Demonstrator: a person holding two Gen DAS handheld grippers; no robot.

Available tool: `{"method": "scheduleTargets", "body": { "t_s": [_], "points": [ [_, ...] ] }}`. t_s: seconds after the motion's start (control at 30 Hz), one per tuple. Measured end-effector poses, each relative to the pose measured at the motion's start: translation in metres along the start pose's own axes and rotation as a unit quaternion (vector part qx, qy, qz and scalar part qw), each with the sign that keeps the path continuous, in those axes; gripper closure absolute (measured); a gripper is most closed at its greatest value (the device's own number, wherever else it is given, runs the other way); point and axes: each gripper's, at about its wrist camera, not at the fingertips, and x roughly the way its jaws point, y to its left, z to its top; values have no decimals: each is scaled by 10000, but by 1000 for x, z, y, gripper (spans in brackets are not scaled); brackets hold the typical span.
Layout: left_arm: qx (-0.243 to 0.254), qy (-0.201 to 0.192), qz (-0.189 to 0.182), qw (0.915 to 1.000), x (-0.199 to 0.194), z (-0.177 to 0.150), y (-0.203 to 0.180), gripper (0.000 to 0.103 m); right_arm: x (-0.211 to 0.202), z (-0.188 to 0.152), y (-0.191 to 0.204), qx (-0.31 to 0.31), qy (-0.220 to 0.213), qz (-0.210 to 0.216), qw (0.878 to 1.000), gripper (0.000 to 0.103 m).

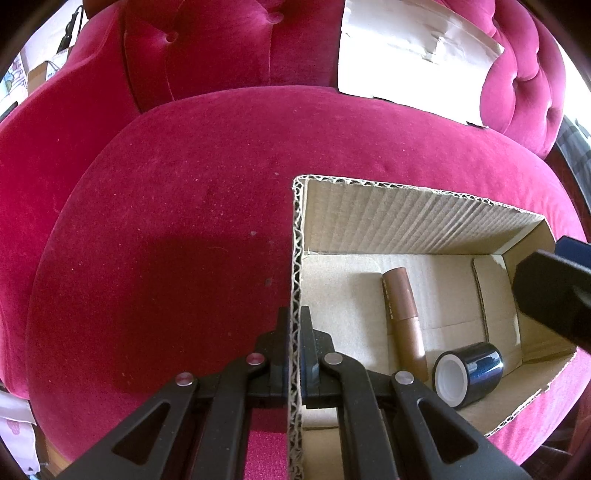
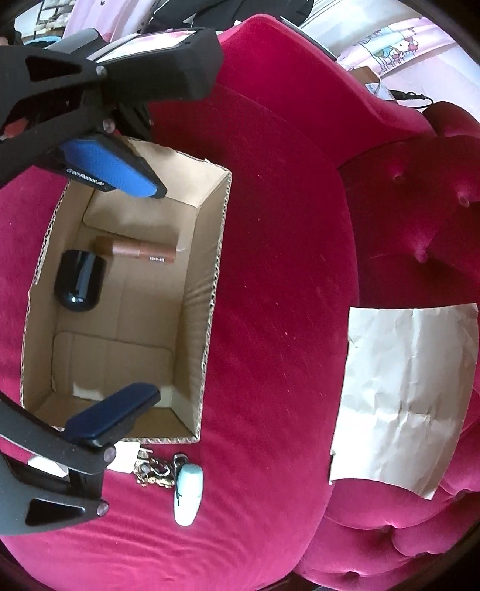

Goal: Organize rigid objects
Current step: 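Move the right gripper back to the small white plug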

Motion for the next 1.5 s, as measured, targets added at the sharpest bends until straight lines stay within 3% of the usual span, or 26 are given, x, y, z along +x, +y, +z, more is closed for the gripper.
{"method": "scheduleTargets", "body": {
  "t_s": [0.3, 0.97, 1.5],
  "points": [
    [3, 1, -6, 10000, 0, 0, 0, 100, -14, 1, -14, -27, -180, -188, 9997, 0],
    [62, 6, -28, 10000, 0, 0, -1, 100, -34, -5, -101, 357, -248, -845, 9955, 0],
    [74, 8, -33, 10000, 1, 1, 0, 100, -29, -24, -137, 325, 23, -844, 9959, 0]
  ]
}}
